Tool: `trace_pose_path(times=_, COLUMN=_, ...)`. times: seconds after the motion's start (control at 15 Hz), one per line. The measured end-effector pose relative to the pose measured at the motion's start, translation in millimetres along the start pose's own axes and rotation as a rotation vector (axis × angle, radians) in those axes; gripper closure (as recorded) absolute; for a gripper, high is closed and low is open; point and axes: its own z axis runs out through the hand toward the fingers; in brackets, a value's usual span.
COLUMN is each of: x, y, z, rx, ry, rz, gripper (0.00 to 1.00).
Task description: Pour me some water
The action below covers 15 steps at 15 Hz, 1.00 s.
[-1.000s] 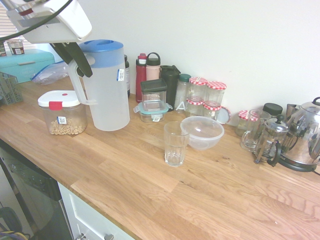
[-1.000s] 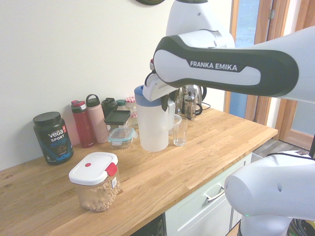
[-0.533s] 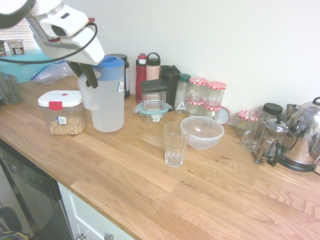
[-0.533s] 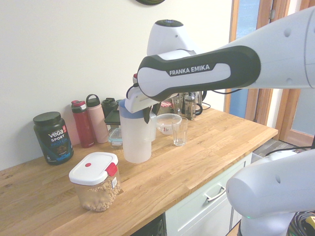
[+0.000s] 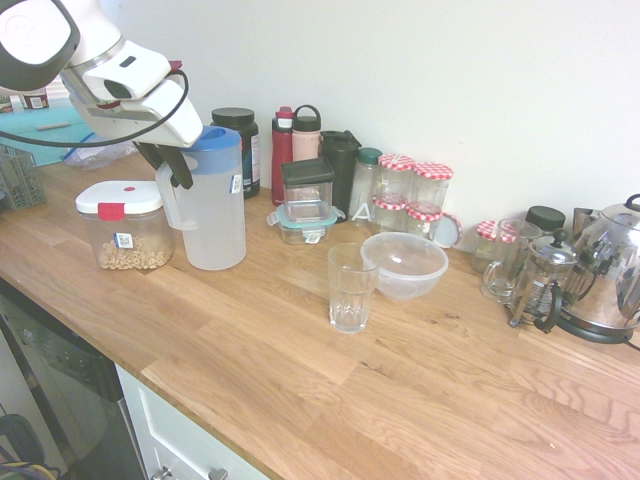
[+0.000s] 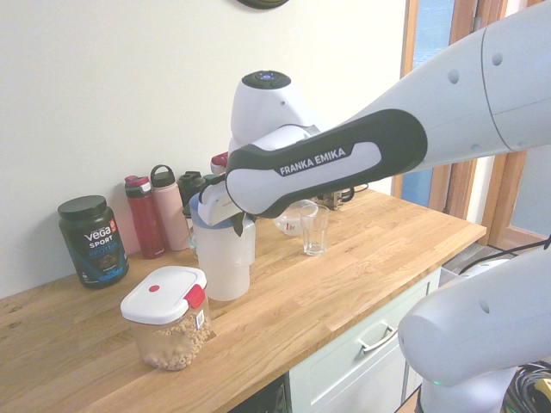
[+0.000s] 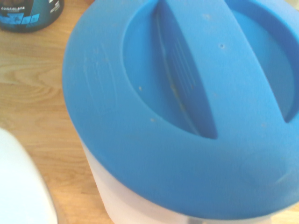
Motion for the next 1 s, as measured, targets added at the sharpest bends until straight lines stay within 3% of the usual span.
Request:
trace_pose_path(times=0.27, x=-10, y=-2, z=12, rx=-0.013, ry=0.021, rz=-0.004, gripper=1.00)
trace_pose_path(times=0.33, x=-11, y=-2, z=15, rx=-0.019, ry=0.022, rz=-0.006, gripper=0.00)
trace_pose_path(times=1.0, x=-8, y=-3, z=18, rx=-0.028, ry=0.024, rz=0.016, gripper=0.00)
